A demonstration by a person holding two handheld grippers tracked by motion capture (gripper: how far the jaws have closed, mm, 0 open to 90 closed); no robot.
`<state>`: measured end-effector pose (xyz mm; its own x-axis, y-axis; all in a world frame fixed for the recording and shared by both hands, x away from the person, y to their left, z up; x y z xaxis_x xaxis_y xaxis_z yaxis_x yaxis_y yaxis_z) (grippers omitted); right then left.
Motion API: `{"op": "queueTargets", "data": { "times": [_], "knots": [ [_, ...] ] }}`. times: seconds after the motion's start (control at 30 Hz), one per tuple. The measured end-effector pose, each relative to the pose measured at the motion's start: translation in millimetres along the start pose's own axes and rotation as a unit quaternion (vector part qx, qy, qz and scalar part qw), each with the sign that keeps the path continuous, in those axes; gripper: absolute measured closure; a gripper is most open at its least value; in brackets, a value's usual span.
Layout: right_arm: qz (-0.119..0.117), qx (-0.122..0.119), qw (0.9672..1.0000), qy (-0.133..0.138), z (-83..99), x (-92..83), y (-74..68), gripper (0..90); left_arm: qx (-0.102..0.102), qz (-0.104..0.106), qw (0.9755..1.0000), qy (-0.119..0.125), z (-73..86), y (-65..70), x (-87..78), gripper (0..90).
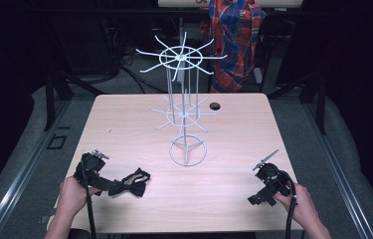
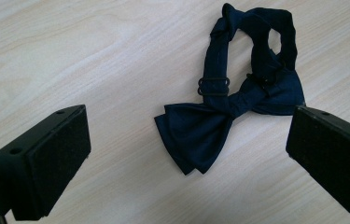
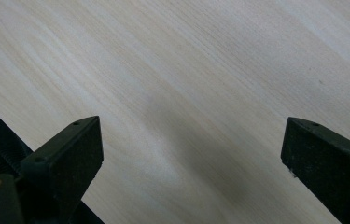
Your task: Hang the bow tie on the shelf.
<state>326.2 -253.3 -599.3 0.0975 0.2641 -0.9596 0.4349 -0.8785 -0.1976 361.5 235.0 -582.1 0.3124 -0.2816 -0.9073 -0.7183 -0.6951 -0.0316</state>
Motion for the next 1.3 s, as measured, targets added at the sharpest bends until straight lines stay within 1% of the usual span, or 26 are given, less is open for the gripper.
{"op": "queueTargets", "data": {
  "times": [0.2,0.23,0.27,0.37,0.43,0.47,0.5,0.53,0.6,0.67,0.7,0.73,0.77,0.8,0.83,0.87,0.9,0.93,1.0,1.07,1.1,1.13,1.17,1.2,1.23,1.3],
  "knots": [
    [0.0,0.0,1.0,-0.007,1.6,1.8,0.1,5.7,0.017,0.012,0.9998,-0.001,-3.0,4.9,2.9,0.0],
    [0.001,-0.006,0.9999,-0.014,2.1,1.0,1.0,5.7,0.018,0.014,0.9997,-0.001,-3.6,6.3,3.0,0.0],
    [-0.007,0.003,1.0,-0.005,1.7,2.8,-1.6,5.7,0.019,0.013,0.9997,0.001,-4.1,6.8,3.3,0.0],
    [-0.001,-0.004,0.9999,-0.011,2.0,2.4,-0.2,5.8,0.026,0.013,0.9996,0.002,-5.8,7.3,4.4,0.0],
    [0.002,-0.006,0.9999,-0.01,1.4,2.2,-0.1,5.9,0.026,0.015,0.9995,0.003,-6.6,8.3,6.1,0.0],
    [-0.001,-0.007,0.9999,-0.014,1.9,2.4,-0.8,6.0,0.028,0.017,0.9994,0.002,-6.8,9.0,6.8,0.0],
    [-0.005,-0.002,0.9999,-0.012,2.0,3.6,-2.5,6.0,0.03,0.02,0.9993,0.002,-7.1,9.9,7.8,0.0],
    [-0.005,-0.002,0.9999,-0.013,2.3,4.3,-2.9,6.0,0.03,0.021,0.9993,0.003,-7.8,11.0,8.9,0.0],
    [-0.001,-0.01,0.9998,-0.02,2.6,2.7,-1.4,6.1,0.034,0.024,0.9991,0.002,-9.1,13.1,10.0,0.0],
    [0.0,-0.011,0.9997,-0.023,3.5,2.6,-1.4,6.1,0.038,0.025,0.999,0.004,-10.4,15.3,10.2,0.0],
    [0.002,-0.011,0.9997,-0.022,3.4,2.9,-1.2,6.1,0.04,0.025,0.9989,0.004,-11.1,16.3,10.3,0.0],
    [0.0,-0.005,0.9999,-0.013,2.7,4.1,-2.5,6.1,0.043,0.025,0.9988,0.004,-12.0,16.8,10.7,0.0],
    [0.005,-0.011,0.9998,-0.017,2.5,3.5,-1.9,6.2,0.043,0.023,0.9988,0.005,-13.1,17.1,12.0,0.0],
    [0.0,-0.012,0.9998,-0.018,1.6,3.5,-3.3,6.4,0.044,0.025,0.9987,0.002,-13.4,17.3,13.2,0.0],
    [0.002,-0.014,0.9998,-0.016,1.2,4.2,-3.0,6.4,0.044,0.027,0.9987,0.0,-13.5,17.5,14.3,0.0],
    [0.005,-0.021,0.9994,-0.026,2.1,4.0,-2.3,6.4,0.043,0.028,0.9987,0.0,-13.9,17.6,15.7,0.0],
    [-0.002,-0.008,0.9998,-0.019,2.3,6.7,-5.3,6.5,0.043,0.03,0.9986,0.0,-14.5,17.9,16.8,0.0],
    [0.004,-0.011,0.9997,-0.022,2.7,7.5,-4.4,6.5,0.045,0.031,0.9985,0.0,-15.2,18.2,17.6,0.0],
    [0.006,-0.012,0.9997,-0.021,2.8,6.8,-3.5,6.7,0.046,0.032,0.9984,0.004,-17.6,19.1,18.4,0.0],
    [0.013,-0.022,0.9992,-0.032,3.4,4.9,-1.2,6.7,0.047,0.035,0.9982,0.01,-20.5,20.2,19.7,0.0],
    [0.013,-0.015,0.9995,-0.025,3.3,5.3,-1.9,6.7,0.047,0.04,0.998,0.013,-21.9,21.4,20.8,0.0],
    [0.007,-0.012,0.9997,-0.022,3.2,6.1,-2.9,6.7,0.048,0.045,0.9977,0.016,-23.1,22.2,22.5,0.0],
    [0.007,-0.012,0.9997,-0.022,3.2,6.1,-2.9,6.7,0.048,0.045,0.9977,0.016,-23.1,22.2,22.5,0.0],
    [0.009,-0.014,0.9996,-0.023,3.0,6.2,-3.2,6.8,0.05,0.049,0.9975,0.011,-24.0,23.6,26.1,0.0],
    [0.005,-0.011,0.9997,-0.022,2.9,6.7,-4.6,6.7,0.052,0.05,0.9974,0.008,-24.2,23.9,27.4,0.0],
    [0.012,-0.017,0.9994,-0.026,3.0,6.5,-3.9,6.8,0.055,0.049,0.9973,0.005,-25.1,25.3,29.7,0.0]
  ]
}}
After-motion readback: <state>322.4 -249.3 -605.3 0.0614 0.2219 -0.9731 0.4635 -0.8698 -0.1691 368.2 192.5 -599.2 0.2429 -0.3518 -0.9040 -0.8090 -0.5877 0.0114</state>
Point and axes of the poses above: each handheld gripper's, and its own axes: x roughly forward along the jaws, z roughly out of its underside, y roughly to its right, the point moved 8 cm from there along x, roughly forward along the jaws, and after that the axes turned 14 degrees about x, right-handed, at the moved point
